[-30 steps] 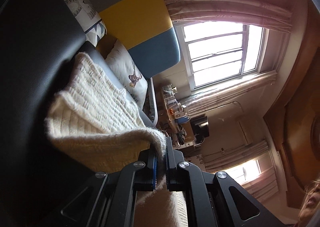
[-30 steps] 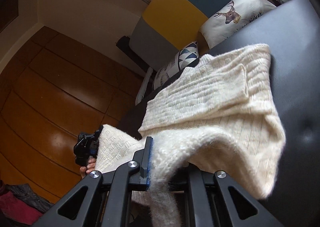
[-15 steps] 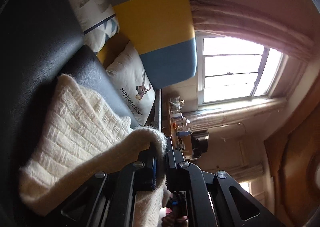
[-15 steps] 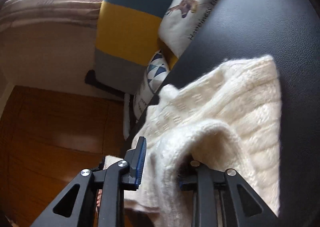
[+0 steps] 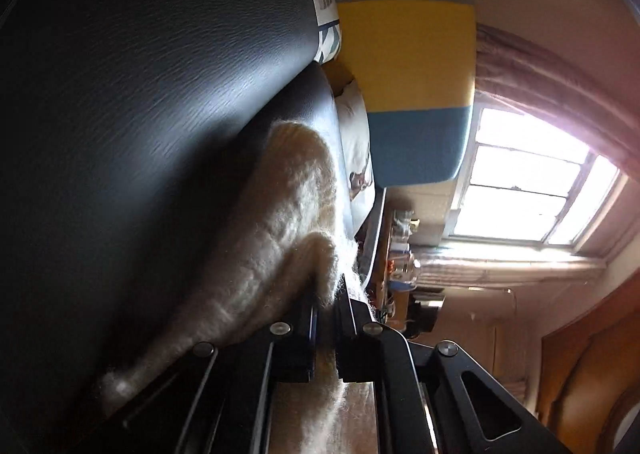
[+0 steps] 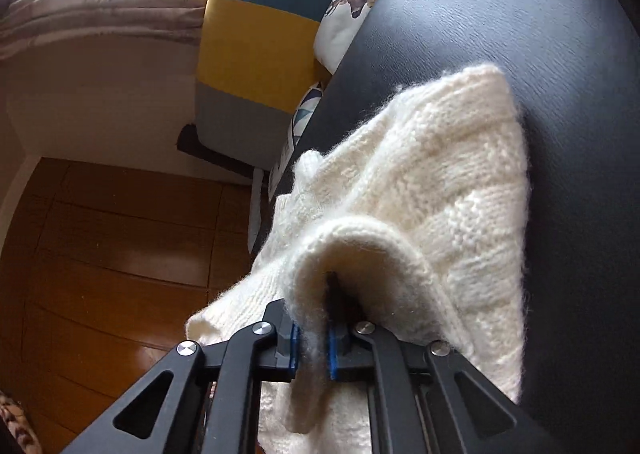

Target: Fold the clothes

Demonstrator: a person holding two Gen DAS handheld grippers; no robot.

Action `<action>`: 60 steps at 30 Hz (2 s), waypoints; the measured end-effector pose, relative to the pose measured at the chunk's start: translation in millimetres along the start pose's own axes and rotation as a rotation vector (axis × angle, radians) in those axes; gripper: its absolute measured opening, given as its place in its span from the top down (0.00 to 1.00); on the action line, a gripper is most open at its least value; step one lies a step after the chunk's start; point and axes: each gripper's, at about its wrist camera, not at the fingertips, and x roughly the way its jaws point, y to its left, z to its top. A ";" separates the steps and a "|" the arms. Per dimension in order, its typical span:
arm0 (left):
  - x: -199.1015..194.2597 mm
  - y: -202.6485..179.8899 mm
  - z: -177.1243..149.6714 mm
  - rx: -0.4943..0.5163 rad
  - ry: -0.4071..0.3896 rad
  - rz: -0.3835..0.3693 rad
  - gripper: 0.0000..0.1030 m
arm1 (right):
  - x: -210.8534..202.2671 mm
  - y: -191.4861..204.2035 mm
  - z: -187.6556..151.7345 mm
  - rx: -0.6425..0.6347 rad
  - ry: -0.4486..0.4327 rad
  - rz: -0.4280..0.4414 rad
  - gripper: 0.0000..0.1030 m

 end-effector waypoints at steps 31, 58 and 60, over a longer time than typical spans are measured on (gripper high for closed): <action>-109.6 1.9 -132.2 0.229 0.155 0.093 0.92 | -48.7 42.0 -87.9 -0.018 -0.045 0.011 0.64; -89.2 -35.6 -41.7 0.237 -0.049 0.102 0.60 | -65.8 70.3 -35.4 -0.263 -0.196 -0.343 0.64; -91.7 -34.2 -58.6 0.343 -0.021 0.195 0.59 | -65.9 73.1 -37.4 -0.318 -0.155 -0.404 0.64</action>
